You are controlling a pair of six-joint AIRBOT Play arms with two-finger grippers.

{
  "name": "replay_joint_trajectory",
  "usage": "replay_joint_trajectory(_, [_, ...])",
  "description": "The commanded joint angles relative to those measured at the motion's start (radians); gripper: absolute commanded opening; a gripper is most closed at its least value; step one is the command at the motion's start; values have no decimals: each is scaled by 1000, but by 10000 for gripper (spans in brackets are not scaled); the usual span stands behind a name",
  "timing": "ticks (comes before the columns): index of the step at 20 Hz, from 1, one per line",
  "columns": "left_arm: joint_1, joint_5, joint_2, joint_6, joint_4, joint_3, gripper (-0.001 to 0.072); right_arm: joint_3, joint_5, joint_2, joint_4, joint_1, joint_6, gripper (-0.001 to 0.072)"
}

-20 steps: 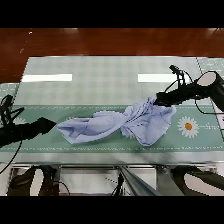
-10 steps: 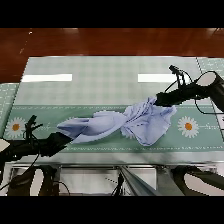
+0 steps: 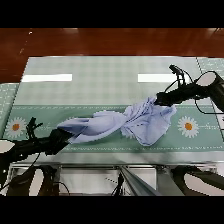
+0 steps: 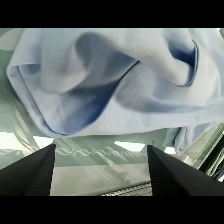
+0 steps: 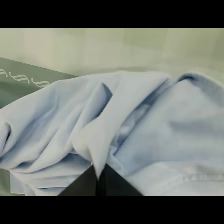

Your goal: Fold the shirts.

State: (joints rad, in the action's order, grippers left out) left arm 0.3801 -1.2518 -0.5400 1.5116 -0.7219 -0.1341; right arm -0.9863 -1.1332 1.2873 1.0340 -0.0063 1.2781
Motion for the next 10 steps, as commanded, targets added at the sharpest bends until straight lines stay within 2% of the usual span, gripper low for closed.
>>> replay_joint_trajectory(1, [0,18,-50,0,4,3,674,0,17,0,-3,1,-1,19])
replay_joint_trajectory(10, [0,63,-194,-26,-3,3,674,0,22,0,-4,1,-1,19])
